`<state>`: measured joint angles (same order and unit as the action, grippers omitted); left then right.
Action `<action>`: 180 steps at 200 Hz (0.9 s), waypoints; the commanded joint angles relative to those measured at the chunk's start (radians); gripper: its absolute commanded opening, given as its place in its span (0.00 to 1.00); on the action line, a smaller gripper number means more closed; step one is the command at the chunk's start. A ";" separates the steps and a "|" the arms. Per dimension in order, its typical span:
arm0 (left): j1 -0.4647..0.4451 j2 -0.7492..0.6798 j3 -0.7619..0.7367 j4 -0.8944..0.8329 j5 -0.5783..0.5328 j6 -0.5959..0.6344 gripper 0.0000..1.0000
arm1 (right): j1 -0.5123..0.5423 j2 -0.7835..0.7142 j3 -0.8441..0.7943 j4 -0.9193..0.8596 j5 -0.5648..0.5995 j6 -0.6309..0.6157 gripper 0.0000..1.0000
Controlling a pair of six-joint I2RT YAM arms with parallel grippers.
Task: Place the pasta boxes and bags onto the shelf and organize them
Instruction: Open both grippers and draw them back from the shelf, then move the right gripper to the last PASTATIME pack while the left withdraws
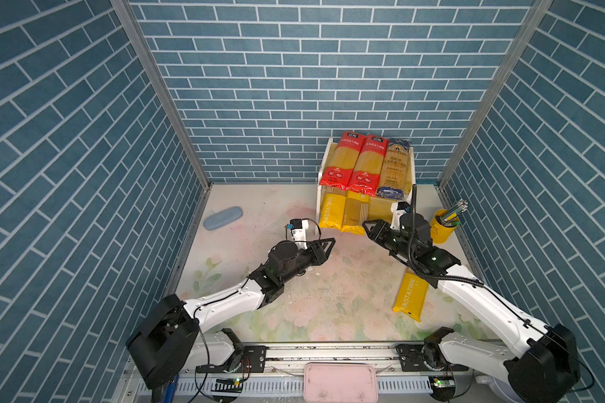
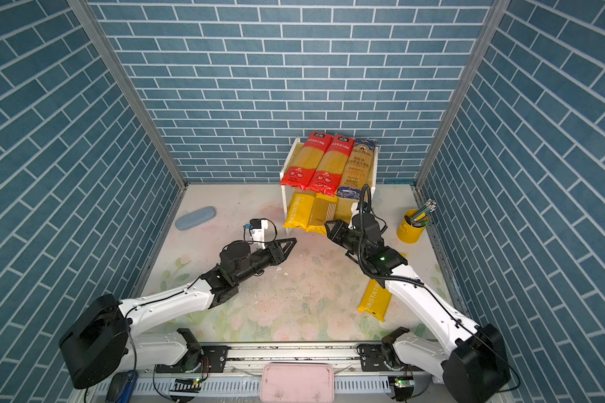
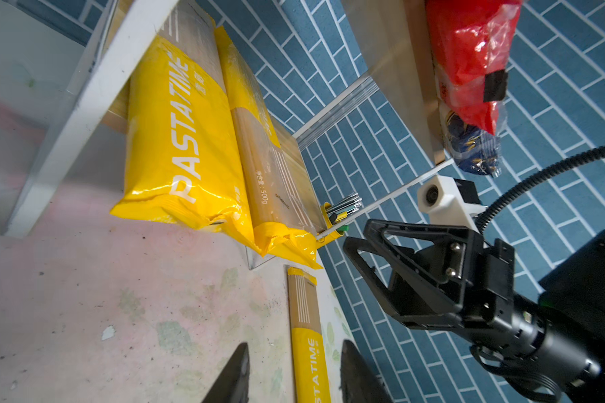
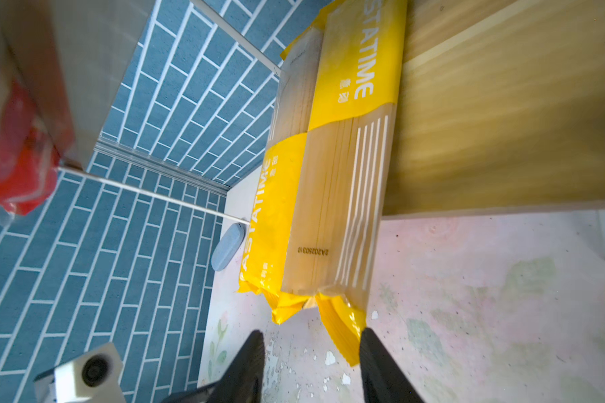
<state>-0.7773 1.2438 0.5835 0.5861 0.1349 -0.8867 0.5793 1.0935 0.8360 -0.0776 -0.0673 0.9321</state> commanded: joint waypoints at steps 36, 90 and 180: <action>0.004 -0.206 0.007 -0.486 -0.191 0.212 0.50 | 0.098 -0.028 -0.073 -0.075 0.074 -0.030 0.43; 0.000 -0.312 0.016 -0.653 -0.245 0.244 0.60 | 0.142 0.091 0.005 -0.031 0.148 -0.039 0.41; -0.234 -0.215 0.064 -0.617 -0.404 0.345 0.63 | 0.196 -0.106 -0.086 -0.492 0.268 -0.053 0.39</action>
<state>-0.9203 0.9806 0.6140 -0.0765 -0.1848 -0.6258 0.7654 1.1095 0.8112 -0.3618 0.1188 0.8810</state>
